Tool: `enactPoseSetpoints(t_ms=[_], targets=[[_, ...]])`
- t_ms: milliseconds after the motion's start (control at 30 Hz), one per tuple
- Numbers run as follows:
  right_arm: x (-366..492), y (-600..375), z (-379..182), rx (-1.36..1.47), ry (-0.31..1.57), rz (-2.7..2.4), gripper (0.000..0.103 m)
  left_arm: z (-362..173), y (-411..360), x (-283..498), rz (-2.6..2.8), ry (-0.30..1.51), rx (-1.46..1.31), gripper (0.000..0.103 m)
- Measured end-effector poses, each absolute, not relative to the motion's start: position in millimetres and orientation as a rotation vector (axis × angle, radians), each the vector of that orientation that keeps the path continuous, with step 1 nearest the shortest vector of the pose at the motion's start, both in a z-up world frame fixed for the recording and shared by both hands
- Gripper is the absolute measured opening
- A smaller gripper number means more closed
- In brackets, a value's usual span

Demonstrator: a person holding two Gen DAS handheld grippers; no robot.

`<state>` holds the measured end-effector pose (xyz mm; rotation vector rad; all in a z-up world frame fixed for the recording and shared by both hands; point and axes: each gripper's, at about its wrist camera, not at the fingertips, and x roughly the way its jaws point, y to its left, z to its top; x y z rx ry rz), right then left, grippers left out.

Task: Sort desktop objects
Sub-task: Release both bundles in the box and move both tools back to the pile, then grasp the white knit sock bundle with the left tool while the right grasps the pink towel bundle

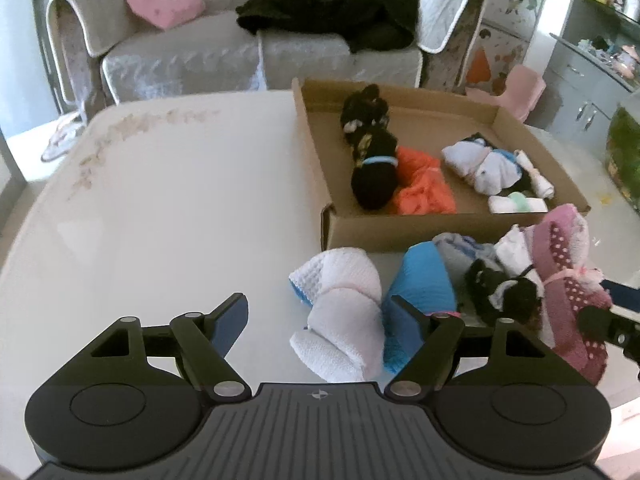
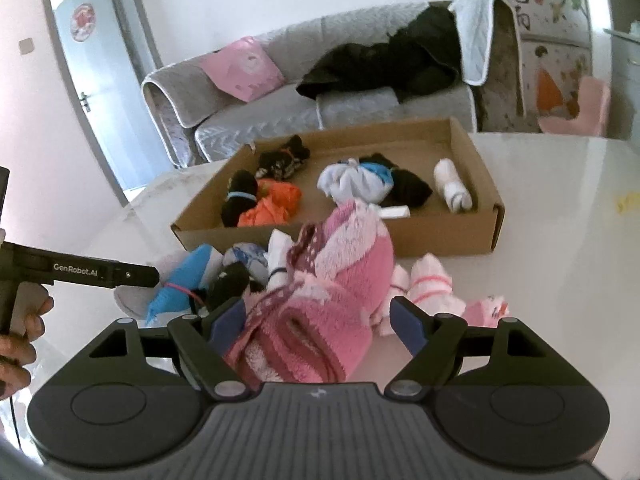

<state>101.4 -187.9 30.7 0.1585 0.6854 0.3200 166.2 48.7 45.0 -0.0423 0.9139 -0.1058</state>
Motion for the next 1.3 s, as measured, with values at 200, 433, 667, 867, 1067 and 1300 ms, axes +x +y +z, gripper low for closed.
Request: enactPoseSetpoints(t_ms=[200,433,667,867,1067,1300], targets=[[96.6,-187.3,19.3,0.207,0.695,0.314,0.077,28.9,51.6,169.5,-0.097,0.921,-0.056,0.082],[90.6,-188.3,13.7,0.238,0.705,0.335,0.064,18.4,46.9,165.0,-0.098,0.923,-0.023,0.073],[72.1,-192.7,16.6,0.223,0.710,0.349,0.062,20.2,39.5,149.0,-0.105,0.915,-0.004,0.059],[40.6,-206.2,16.7,0.191,0.724,0.361,0.062,21.2,37.9,121.0,-0.105,0.912,0.020,0.059],[23.1,-211.8,17.4,0.136,0.724,0.374,0.063,21.5,32.5,87.5,-0.114,0.909,0.070,0.060],[23.1,-215.2,24.2,0.123,0.696,0.369,0.076,32.7,36.2,63.5,-0.085,0.873,0.074,0.085]])
